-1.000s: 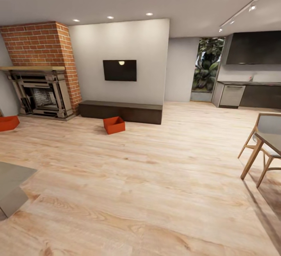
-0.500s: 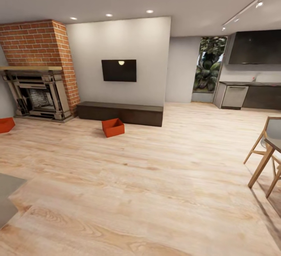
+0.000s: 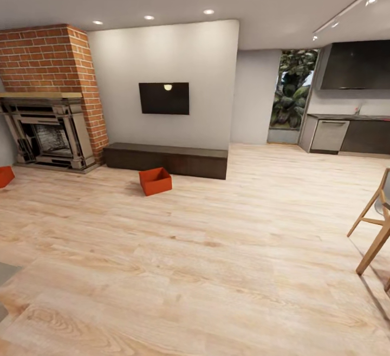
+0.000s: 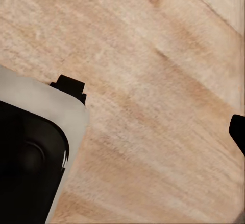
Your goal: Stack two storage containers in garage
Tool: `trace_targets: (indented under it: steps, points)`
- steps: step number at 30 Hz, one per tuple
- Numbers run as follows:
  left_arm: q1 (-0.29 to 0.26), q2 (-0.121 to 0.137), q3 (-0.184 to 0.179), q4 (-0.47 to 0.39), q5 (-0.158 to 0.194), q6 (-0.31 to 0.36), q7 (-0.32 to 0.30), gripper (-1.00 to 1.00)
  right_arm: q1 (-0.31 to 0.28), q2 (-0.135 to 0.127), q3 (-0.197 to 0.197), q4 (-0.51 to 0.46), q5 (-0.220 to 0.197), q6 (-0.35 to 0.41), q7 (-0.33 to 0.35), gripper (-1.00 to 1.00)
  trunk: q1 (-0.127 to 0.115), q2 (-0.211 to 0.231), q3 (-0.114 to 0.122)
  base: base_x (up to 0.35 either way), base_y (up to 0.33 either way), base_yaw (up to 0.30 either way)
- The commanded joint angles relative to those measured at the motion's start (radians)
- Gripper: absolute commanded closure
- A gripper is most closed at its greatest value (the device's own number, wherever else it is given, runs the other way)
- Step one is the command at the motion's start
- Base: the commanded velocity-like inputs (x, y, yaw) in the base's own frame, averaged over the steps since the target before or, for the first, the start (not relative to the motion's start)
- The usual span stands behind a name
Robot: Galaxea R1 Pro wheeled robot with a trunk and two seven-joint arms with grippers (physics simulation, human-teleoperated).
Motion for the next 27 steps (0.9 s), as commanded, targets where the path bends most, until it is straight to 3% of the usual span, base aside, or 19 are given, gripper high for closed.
trace_targets:
  steps: [1,27]
  points:
    - [0.0,0.0,0.001,-0.001,0.004,-0.002,0.0,-1.0,-0.001,0.0,0.008,0.003,-0.006,-0.006,-0.002,-1.0,0.001,0.0,-0.001,0.33,0.0,0.0]
    - [0.0,0.0,0.001,0.0,0.005,0.001,0.0,-1.0,-0.001,0.016,0.004,0.003,-0.018,-0.004,0.0,-1.0,0.001,0.0,-0.001,0.33,0.0,0.0]
